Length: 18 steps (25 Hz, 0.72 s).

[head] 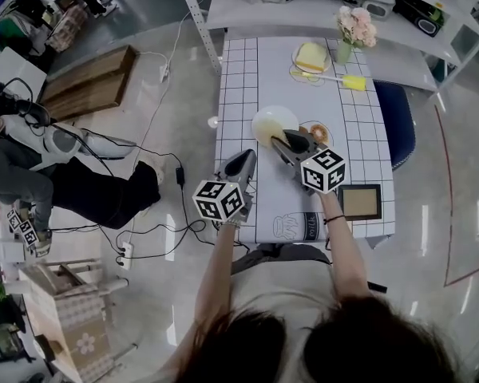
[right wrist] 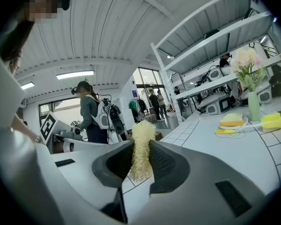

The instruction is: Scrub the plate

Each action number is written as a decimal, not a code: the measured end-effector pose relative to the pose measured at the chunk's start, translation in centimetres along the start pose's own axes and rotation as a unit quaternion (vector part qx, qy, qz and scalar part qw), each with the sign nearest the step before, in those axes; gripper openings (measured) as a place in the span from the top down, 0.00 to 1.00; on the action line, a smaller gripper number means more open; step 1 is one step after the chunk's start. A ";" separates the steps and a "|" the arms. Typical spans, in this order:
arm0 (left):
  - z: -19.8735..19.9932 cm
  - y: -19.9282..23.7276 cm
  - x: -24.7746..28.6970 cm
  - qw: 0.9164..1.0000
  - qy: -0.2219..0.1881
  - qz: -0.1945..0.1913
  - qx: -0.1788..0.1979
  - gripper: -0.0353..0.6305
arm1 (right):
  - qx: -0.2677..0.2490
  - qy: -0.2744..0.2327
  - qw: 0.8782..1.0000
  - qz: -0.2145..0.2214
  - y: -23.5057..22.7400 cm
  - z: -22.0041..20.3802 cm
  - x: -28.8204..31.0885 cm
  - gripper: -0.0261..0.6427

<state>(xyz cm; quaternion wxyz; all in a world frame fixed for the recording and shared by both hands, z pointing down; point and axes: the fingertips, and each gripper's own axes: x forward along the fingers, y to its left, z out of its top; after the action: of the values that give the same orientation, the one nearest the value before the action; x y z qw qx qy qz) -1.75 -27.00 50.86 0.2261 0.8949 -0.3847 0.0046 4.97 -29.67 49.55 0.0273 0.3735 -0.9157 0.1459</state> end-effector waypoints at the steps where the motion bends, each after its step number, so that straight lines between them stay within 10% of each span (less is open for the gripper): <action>1: 0.2 -0.1 -0.1 1.000 -0.002 0.000 0.006 0.93 | 0.000 -0.004 1.000 0.000 0.1 0.2 -0.2 0.85; 18: 2.9 -1.9 -0.8 0.998 -0.028 -0.014 0.059 0.93 | -0.006 -0.044 0.999 0.011 1.4 2.7 -1.8 0.85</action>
<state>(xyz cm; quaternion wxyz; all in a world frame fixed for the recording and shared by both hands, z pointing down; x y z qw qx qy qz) -1.50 -26.47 47.33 0.1622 0.9116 -0.3778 -0.0009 5.43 -28.32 46.34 -0.0126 0.3695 -0.9209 0.1238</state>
